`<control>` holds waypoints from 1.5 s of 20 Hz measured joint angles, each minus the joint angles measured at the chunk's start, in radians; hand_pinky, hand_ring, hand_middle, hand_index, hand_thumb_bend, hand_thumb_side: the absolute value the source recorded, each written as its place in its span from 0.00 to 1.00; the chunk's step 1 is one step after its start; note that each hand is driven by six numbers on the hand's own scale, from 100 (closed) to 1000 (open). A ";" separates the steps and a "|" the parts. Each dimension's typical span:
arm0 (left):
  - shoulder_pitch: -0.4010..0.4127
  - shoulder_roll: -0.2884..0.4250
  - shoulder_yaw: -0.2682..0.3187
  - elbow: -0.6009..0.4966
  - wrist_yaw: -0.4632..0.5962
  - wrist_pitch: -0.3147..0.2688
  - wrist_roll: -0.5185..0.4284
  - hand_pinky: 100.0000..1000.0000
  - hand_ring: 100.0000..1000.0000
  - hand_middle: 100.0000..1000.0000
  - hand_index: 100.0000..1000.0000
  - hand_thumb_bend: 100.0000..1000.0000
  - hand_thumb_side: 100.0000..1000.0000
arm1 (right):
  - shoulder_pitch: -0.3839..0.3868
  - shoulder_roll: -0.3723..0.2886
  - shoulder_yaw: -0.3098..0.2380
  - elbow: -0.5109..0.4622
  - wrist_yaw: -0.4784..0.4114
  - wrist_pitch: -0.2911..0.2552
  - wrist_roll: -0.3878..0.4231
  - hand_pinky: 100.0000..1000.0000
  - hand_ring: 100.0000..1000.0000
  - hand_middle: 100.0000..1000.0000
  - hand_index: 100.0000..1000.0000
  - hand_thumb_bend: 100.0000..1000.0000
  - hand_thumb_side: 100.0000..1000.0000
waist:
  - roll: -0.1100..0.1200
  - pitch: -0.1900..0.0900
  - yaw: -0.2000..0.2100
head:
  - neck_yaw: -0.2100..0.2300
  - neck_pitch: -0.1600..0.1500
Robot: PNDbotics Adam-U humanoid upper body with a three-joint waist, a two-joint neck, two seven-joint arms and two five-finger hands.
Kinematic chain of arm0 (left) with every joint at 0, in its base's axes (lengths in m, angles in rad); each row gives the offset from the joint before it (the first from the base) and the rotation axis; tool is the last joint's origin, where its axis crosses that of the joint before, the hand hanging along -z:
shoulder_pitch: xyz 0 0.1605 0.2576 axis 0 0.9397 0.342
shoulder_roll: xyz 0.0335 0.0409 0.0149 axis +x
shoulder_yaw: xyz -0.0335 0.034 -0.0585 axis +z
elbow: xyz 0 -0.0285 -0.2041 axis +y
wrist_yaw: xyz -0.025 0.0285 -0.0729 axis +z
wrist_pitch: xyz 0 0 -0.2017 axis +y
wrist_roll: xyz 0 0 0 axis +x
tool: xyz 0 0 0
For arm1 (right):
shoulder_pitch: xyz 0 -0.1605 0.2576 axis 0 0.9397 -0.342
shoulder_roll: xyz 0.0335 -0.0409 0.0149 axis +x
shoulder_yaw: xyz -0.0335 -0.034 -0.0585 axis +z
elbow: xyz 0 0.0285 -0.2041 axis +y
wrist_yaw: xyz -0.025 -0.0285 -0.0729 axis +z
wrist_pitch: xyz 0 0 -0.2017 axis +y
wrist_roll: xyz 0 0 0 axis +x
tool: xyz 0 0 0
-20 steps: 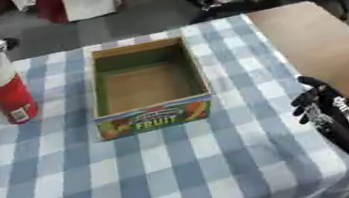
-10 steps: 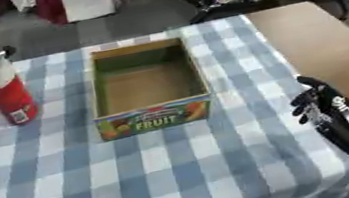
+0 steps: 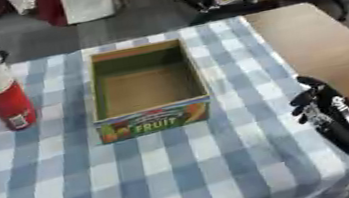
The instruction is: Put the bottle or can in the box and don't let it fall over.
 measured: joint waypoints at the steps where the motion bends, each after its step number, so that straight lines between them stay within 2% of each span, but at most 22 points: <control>1: 0.000 0.000 0.000 0.000 0.001 0.000 0.000 0.00 0.40 0.28 0.60 0.00 0.24 | 0.000 0.000 0.000 0.000 0.000 0.000 0.000 0.42 0.52 0.53 0.91 0.00 0.80 | 0.000 0.000 0.000 | 0.000 0.000; 9: 0.010 0.000 -0.002 -0.013 0.054 -0.004 0.045 0.00 0.35 0.18 0.51 0.00 0.31 | 0.000 0.000 0.000 0.001 0.000 0.000 0.000 0.42 0.52 0.53 0.91 0.00 0.80 | -0.001 0.000 0.001 | -0.001 0.000; 18: 0.008 -0.017 -0.023 -0.044 0.162 0.012 0.101 0.00 0.34 0.15 0.52 0.00 0.34 | 0.000 0.000 0.000 0.006 0.000 0.001 -0.001 0.42 0.52 0.53 0.91 0.00 0.80 | -0.002 0.002 -0.001 | 0.000 0.000; 25: -0.053 -0.018 -0.031 -0.130 0.256 0.031 0.109 0.00 0.34 0.14 0.52 0.00 0.35 | 0.000 0.000 0.000 0.009 0.000 0.002 -0.002 0.42 0.52 0.53 0.91 0.00 0.80 | 0.000 0.001 -0.005 | 0.000 0.000; 30: -0.083 -0.042 -0.080 -0.214 0.322 0.019 0.092 0.00 0.34 0.15 0.52 0.00 0.35 | 0.000 0.000 0.000 0.012 0.000 0.002 -0.002 0.42 0.52 0.53 0.91 0.00 0.81 | 0.002 0.000 -0.013 | 0.001 0.001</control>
